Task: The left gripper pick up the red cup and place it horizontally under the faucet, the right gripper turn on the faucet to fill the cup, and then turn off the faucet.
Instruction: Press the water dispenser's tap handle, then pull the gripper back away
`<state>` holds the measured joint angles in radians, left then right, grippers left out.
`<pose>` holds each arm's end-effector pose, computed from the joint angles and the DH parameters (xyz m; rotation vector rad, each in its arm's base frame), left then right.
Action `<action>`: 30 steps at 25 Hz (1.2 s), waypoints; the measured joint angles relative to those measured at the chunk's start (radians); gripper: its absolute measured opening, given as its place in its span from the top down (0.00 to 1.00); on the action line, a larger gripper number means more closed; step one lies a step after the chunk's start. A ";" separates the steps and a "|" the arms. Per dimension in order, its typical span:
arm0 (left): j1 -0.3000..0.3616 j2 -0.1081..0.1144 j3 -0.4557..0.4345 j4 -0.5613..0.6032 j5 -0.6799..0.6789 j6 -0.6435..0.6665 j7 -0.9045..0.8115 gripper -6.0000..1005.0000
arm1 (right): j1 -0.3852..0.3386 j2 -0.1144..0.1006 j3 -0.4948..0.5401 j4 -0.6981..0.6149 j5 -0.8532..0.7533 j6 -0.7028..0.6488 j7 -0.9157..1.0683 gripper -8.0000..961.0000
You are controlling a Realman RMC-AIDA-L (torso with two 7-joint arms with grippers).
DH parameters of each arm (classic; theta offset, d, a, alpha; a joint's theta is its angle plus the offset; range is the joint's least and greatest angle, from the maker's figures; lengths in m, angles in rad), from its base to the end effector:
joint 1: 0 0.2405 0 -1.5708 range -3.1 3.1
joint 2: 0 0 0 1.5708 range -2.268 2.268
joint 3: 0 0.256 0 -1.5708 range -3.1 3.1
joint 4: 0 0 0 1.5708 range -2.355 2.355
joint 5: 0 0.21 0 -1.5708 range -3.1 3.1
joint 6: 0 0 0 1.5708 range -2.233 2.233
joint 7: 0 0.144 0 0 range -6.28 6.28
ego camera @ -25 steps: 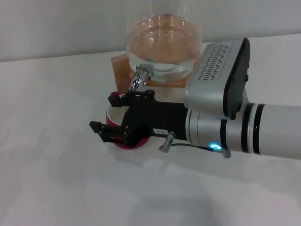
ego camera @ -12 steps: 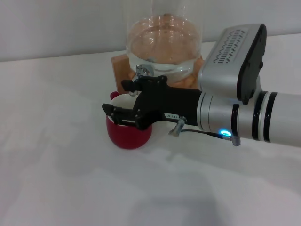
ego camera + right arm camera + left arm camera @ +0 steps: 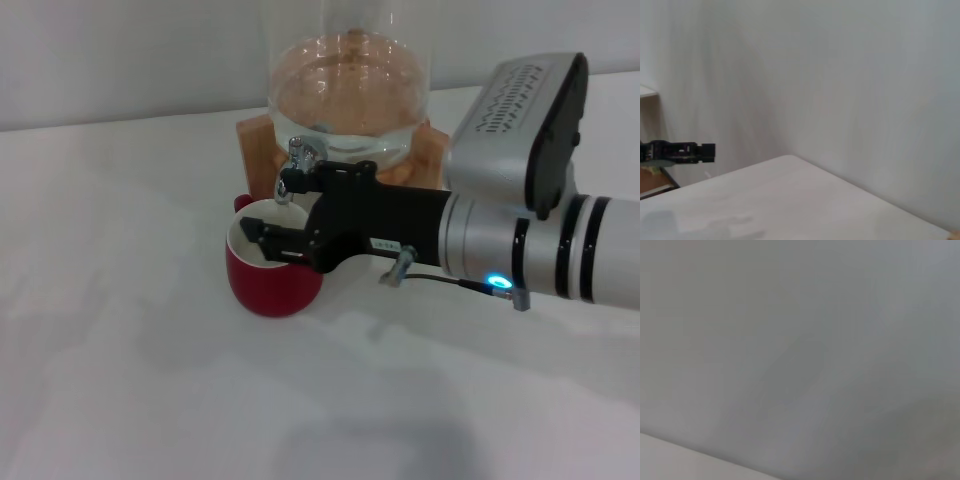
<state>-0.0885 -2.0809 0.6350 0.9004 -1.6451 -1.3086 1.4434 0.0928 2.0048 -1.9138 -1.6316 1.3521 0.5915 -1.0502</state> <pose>-0.3671 0.2639 0.1133 -1.7703 -1.1064 -0.9528 0.1252 0.2973 -0.0337 -2.4752 0.4795 0.6175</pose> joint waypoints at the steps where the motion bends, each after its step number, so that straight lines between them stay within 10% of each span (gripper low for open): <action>1: 0.000 0.000 0.000 0.000 0.000 0.000 0.000 0.23 | -0.005 0.000 0.004 -0.001 0.000 0.001 -0.001 0.28; 30: 0.001 -0.001 0.006 0.002 -0.005 -0.005 -0.001 0.22 | -0.039 0.003 0.081 -0.003 -0.017 0.006 -0.004 0.27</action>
<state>-0.0879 -2.0817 0.6413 0.9029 -1.6502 -1.3133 1.4421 0.0537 2.0079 -1.8323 -1.6351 1.3349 0.5977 -1.0540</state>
